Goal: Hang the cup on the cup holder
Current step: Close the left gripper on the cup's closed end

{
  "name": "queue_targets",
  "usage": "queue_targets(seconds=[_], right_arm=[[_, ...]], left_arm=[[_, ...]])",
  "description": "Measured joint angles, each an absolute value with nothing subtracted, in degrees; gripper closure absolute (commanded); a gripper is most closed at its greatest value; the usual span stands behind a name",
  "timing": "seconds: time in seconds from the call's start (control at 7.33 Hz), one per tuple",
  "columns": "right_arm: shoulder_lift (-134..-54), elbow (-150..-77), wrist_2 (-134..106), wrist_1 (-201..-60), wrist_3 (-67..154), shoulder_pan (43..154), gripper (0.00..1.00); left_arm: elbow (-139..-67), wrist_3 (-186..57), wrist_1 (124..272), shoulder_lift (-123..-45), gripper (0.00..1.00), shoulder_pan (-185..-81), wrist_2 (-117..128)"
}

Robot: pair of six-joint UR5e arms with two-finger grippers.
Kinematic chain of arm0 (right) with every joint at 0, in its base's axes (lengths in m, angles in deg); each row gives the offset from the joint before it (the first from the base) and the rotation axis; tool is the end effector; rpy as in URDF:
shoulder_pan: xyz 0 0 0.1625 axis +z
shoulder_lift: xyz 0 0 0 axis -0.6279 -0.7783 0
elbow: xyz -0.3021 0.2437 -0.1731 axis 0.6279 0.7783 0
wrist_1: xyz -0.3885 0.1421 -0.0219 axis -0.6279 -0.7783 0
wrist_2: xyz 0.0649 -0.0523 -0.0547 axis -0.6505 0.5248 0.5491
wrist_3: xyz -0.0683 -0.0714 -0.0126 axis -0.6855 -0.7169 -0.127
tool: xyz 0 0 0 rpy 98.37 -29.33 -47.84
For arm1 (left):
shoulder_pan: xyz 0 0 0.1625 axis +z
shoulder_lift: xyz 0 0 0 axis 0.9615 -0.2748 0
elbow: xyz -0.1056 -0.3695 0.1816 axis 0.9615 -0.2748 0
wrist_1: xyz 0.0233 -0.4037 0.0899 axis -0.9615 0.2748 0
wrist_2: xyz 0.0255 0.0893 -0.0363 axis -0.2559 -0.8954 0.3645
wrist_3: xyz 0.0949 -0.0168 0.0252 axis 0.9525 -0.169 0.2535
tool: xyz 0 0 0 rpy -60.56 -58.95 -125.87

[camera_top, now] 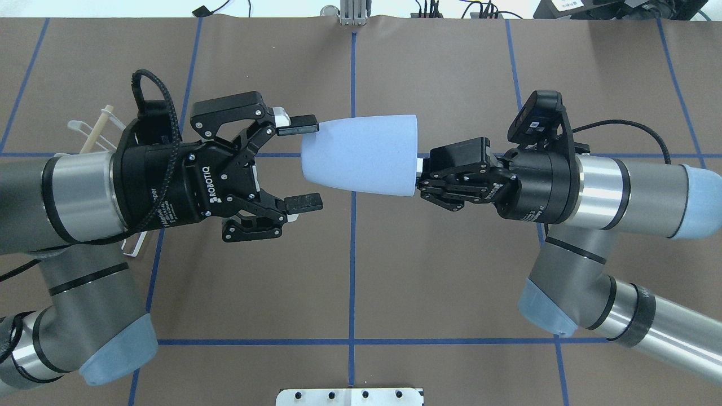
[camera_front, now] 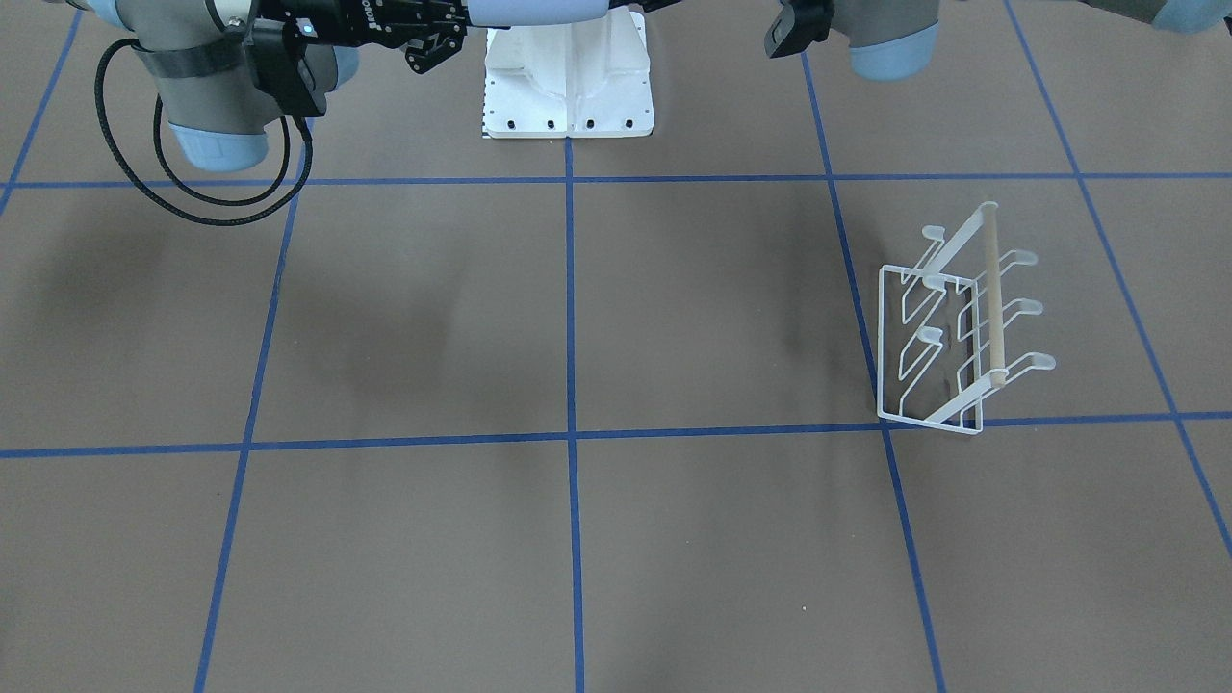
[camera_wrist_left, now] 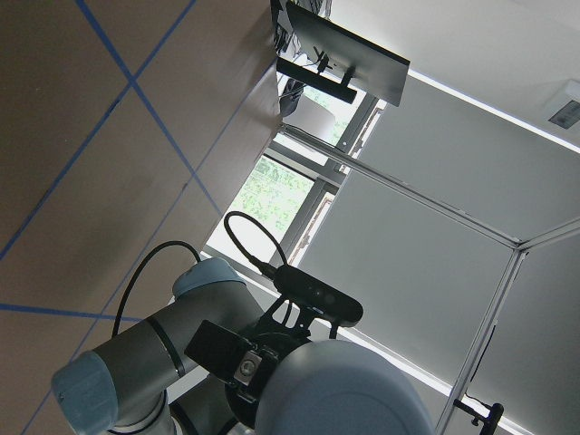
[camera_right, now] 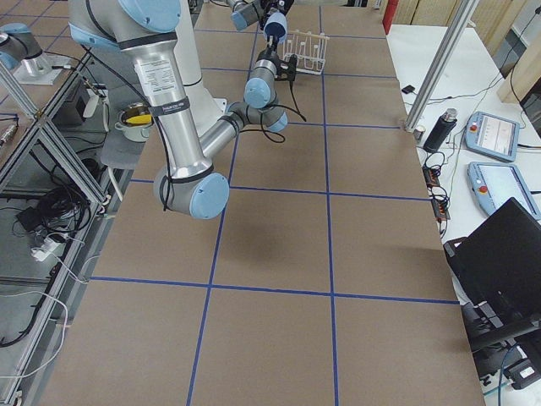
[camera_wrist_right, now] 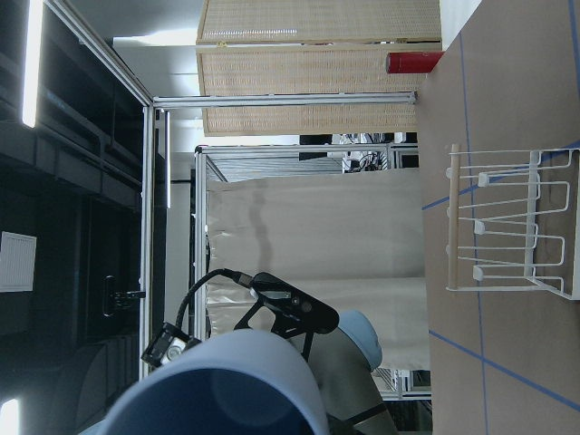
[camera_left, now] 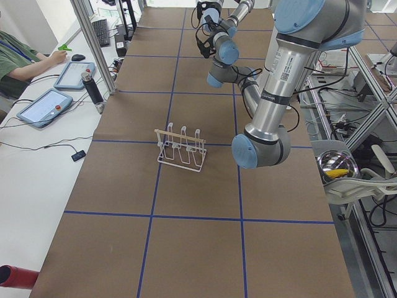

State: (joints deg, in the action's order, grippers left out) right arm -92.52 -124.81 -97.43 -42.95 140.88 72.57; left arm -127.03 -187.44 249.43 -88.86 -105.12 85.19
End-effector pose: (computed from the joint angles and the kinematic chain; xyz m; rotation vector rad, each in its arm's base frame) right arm -0.3325 -0.3484 0.1922 0.0618 -2.3392 0.1648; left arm 0.3258 -0.3299 0.1152 -0.4319 2.2120 -0.5490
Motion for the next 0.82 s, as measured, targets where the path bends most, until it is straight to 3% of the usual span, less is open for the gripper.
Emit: queue_targets(seconds=[0.41, 0.82], right_arm=[[-92.58, -124.75, -97.44, -42.95, 140.81, 71.84, 1.00], [-92.98, -124.79, -97.49, -42.89, 140.80, 71.67, 1.00]], left_arm=[[-127.00, -187.52, 249.32, -89.02, 0.17, -105.08, 85.27], [-127.06, -187.55, 249.37, -89.05, 0.22, -105.12, 85.41]])
